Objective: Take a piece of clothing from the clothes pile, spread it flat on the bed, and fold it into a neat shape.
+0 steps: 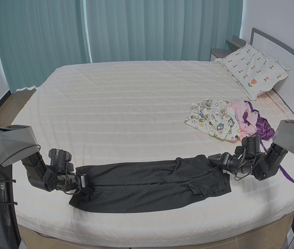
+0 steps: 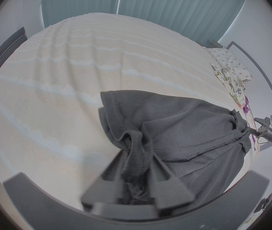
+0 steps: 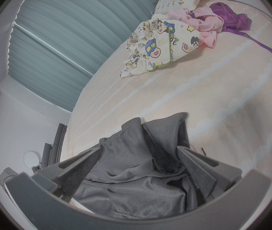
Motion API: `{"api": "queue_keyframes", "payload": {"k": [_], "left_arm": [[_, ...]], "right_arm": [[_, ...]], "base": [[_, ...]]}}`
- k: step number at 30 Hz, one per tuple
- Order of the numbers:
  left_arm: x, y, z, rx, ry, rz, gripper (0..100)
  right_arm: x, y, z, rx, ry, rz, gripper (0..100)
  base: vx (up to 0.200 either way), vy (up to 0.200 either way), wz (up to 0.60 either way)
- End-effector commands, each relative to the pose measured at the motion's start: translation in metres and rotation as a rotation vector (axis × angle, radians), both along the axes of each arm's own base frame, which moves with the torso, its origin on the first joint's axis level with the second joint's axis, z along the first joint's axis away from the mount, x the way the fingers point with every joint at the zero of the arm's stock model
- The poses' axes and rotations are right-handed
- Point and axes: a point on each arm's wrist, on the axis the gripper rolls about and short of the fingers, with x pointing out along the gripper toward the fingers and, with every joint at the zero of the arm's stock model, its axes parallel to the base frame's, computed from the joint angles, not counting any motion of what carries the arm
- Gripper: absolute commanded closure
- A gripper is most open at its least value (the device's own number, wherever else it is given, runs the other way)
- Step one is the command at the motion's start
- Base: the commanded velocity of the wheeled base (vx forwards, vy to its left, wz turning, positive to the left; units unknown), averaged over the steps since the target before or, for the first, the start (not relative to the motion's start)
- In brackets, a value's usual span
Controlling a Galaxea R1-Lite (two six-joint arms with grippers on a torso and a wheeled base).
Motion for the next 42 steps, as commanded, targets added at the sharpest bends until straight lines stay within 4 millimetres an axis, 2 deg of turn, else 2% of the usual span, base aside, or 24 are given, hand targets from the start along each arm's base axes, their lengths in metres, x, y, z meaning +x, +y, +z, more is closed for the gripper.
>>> {"api": "queue_keyframes", "payload": {"k": [1,5,8,12,14,17,18,24,25,28,31,33,36,42], "left_arm": [[-0.002,0.003,0.007,0.0,-0.011,0.008,100],[-0.005,0.007,0.022,0.003,-0.04,0.023,100],[-0.007,0.018,0.038,0.006,-0.064,0.054,100],[-0.011,0.026,0.049,0.018,-0.052,0.064,100],[-0.014,0.035,0.062,0.03,-0.066,0.077,100],[-0.015,0.041,0.067,0.032,-0.075,0.09,100],[-0.015,0.042,0.071,0.032,-0.084,0.094,100],[-0.017,0.047,0.074,0.033,-0.068,0.106,100],[-0.017,0.051,0.078,0.027,-0.057,0.115,100],[-0.017,0.053,0.08,0.02,-0.033,0.125,100],[-0.019,0.05,0.081,0.013,-0.014,0.128,100],[-0.019,0.049,0.082,0.004,-0.014,0.134,100],[-0.019,0.036,0.085,-0.019,-0.015,0.132,100],[-0.026,-0.007,0.093,-0.002,-0.011,0.043,100]], "right_arm": [[0.0,-0.001,0.007,0.002,-0.017,-0.003,0],[0.0,-0.003,0.016,0.009,-0.037,-0.011,0],[0.001,0.0,0.02,0.029,-0.036,-0.025,0],[0.0,0.0,0.027,0.033,-0.051,-0.026,0],[-0.007,-0.003,0.027,0.031,-0.032,-0.033,0],[-0.015,-0.005,0.029,0.031,-0.018,-0.039,0],[-0.024,-0.008,0.029,0.038,0.003,-0.05,0],[-0.046,-0.01,0.034,0.073,0.039,-0.081,0],[-0.055,-0.011,0.032,0.083,0.04,-0.088,0],[-0.064,-0.013,0.03,0.094,0.017,-0.096,0],[-0.076,-0.013,0.022,0.141,0.006,-0.111,0],[-0.076,-0.012,0.019,0.154,0.002,-0.117,0],[-0.077,-0.013,0.018,0.165,-0.032,-0.119,0],[-0.076,-0.015,0.016,0.165,-0.027,-0.126,0]], "base": [[0.0,0.0,0.0],[0.0,0.0,0.0],[0.0,0.0,0.0],[0.0,0.0,0.0],[0.0,0.0,0.0],[0.0,0.0,0.0],[0.0,0.0,0.0],[0.0,0.0,0.0],[0.0,0.0,0.0],[0.0,0.0,0.0],[0.0,0.0,0.0],[0.0,0.0,0.0],[0.0,0.0,0.0],[0.0,0.0,0.0]]}}
